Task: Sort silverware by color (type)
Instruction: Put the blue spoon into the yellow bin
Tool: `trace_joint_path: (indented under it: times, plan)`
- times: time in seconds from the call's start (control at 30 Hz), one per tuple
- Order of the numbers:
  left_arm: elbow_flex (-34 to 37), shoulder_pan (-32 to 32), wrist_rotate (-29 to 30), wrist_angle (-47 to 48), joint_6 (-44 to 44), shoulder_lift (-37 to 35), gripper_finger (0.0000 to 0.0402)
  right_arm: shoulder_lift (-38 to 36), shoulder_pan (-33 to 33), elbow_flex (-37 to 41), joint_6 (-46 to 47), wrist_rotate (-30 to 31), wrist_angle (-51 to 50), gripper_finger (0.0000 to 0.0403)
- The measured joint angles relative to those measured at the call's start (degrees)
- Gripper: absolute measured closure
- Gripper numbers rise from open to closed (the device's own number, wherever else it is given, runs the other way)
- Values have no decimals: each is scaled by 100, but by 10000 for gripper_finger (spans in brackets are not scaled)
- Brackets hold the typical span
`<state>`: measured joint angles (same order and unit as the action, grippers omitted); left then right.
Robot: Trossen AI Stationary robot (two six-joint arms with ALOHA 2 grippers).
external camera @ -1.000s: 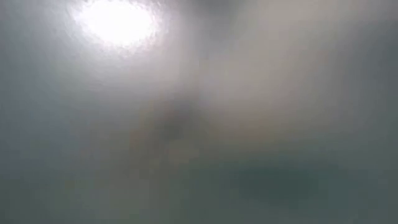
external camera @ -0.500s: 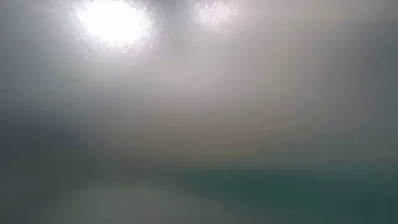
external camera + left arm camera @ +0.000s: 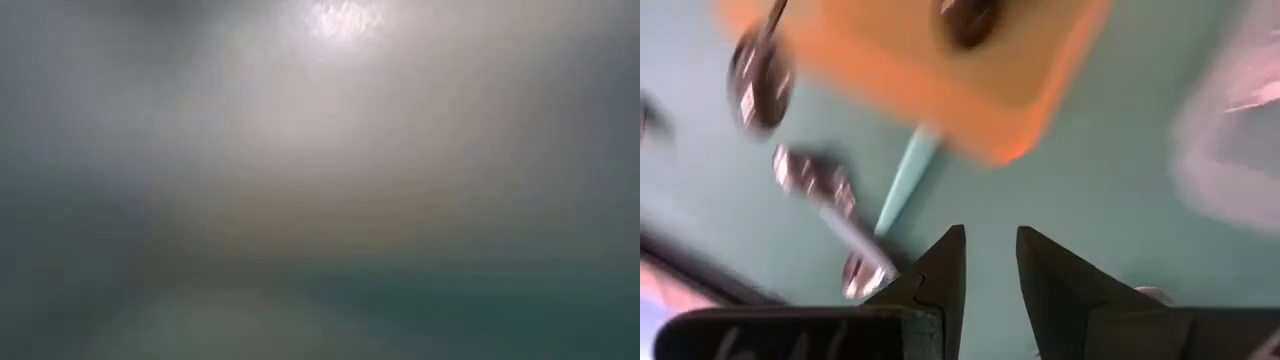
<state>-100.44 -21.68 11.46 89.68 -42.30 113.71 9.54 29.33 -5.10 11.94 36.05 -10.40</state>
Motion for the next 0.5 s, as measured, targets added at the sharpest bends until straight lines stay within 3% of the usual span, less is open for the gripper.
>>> trace_joint_path:
  times: [0.23,0.5]
  plan:
    - [2693,427,-41,-1207,-1413,-2035,326,0,0,0,0,0,0,218]
    - [5235,1280,-196,-3257,-1989,-3683,326,0,0,0,0,0,-2,218]
